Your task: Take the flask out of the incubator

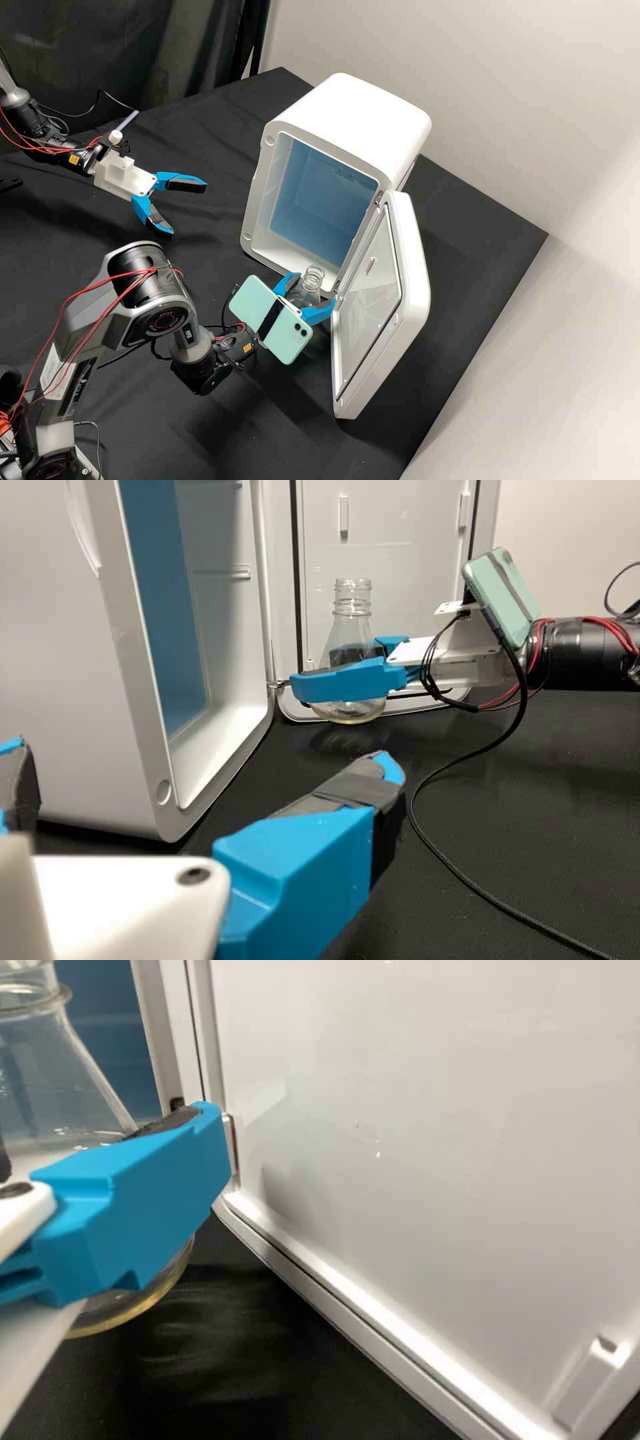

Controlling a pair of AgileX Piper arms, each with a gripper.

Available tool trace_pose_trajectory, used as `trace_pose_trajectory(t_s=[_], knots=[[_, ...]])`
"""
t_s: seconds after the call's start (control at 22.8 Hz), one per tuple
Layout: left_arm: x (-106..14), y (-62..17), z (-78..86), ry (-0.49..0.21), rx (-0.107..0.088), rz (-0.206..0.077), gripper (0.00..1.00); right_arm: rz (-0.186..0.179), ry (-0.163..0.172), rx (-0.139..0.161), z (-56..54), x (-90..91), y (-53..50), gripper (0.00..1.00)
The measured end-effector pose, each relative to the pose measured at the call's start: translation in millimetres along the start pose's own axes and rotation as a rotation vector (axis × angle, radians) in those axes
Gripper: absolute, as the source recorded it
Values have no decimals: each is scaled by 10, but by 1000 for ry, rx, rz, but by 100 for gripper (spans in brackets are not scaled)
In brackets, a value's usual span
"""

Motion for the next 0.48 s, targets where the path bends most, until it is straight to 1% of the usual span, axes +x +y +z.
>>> trace_pose_trajectory(t_s=[0.18,0.31,0.44,0.48], knots=[[3,-4,18,-6,1,-2,100,2,5,-5,0,-7,21,0],[4,-5,23,-8,1,-2,100,9,5,-12,13,-57,72,0],[4,-5,23,-8,1,-2,100,10,3,-8,44,-163,136,0],[5,-7,30,-10,2,-3,100,4,5,-10,54,-205,149,0]])
